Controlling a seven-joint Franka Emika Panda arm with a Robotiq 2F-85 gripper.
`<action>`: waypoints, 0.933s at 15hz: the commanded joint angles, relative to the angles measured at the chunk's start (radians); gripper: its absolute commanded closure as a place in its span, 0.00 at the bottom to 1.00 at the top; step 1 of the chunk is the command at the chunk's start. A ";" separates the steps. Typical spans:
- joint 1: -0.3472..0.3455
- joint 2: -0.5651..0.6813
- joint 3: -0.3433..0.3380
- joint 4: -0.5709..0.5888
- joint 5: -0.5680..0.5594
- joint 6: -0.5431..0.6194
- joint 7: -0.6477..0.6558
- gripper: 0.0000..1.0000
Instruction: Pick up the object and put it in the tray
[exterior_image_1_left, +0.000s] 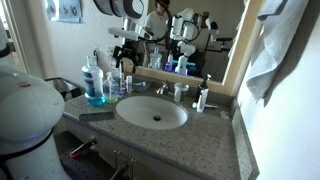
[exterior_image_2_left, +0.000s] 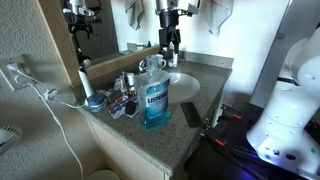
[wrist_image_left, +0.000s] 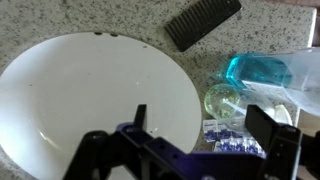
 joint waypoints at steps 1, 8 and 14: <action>-0.079 0.062 -0.045 0.081 -0.075 -0.028 -0.061 0.00; -0.238 0.280 -0.190 0.365 -0.179 -0.026 -0.244 0.00; -0.283 0.455 -0.181 0.555 -0.140 -0.009 -0.197 0.00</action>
